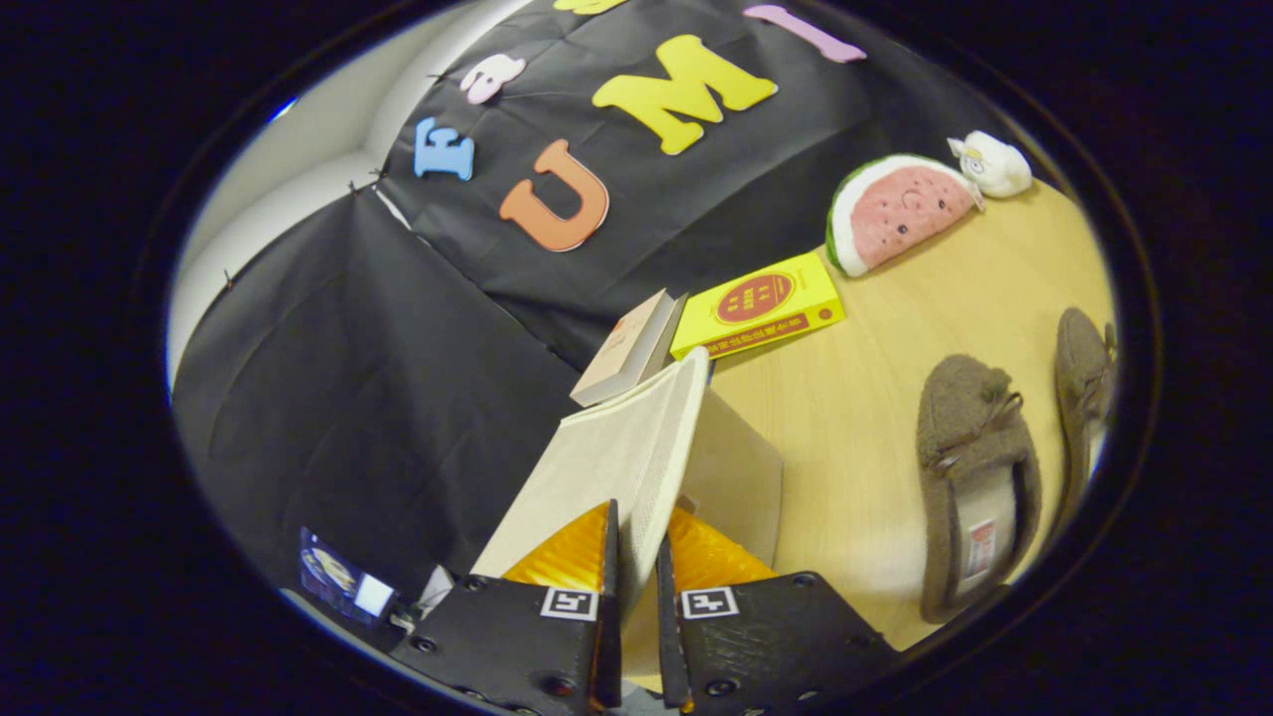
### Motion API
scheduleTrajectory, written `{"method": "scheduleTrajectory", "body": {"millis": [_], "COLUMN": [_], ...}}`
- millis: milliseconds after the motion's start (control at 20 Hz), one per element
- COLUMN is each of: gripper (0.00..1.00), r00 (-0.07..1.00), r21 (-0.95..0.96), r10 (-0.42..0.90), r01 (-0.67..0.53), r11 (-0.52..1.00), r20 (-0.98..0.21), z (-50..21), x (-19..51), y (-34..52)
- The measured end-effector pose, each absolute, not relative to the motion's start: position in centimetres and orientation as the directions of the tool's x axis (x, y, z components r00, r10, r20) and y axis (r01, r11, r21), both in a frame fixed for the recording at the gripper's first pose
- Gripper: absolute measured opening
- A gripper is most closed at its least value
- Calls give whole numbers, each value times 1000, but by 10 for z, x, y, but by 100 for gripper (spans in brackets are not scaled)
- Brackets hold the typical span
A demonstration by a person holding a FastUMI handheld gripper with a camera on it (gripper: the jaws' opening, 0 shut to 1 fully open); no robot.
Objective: Open the storage box then place both shoes into the box .Put the left shoe in first, then the right shoe, with the right side of both shoes facing outward in a uniform manner.
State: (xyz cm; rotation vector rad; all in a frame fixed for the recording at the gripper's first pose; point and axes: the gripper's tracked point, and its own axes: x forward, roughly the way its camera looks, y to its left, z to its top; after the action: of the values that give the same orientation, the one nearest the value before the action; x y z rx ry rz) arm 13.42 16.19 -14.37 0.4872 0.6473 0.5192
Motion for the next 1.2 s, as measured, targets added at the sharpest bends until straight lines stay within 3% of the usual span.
{"method": "scheduleTrajectory", "body": {"millis": [50, 850, 1200], "gripper": [8, 7, 19], "r00": [687, 666, 634], "r21": [563, 546, 507], "r10": [582, 651, 684], "r01": [-297, -413, -482], "r11": [771, 729, 715], "r20": [-434, -366, -361], "z": [-138, 3, 23], "x": [131, 120, 119], "y": [162, 271, 344]}}
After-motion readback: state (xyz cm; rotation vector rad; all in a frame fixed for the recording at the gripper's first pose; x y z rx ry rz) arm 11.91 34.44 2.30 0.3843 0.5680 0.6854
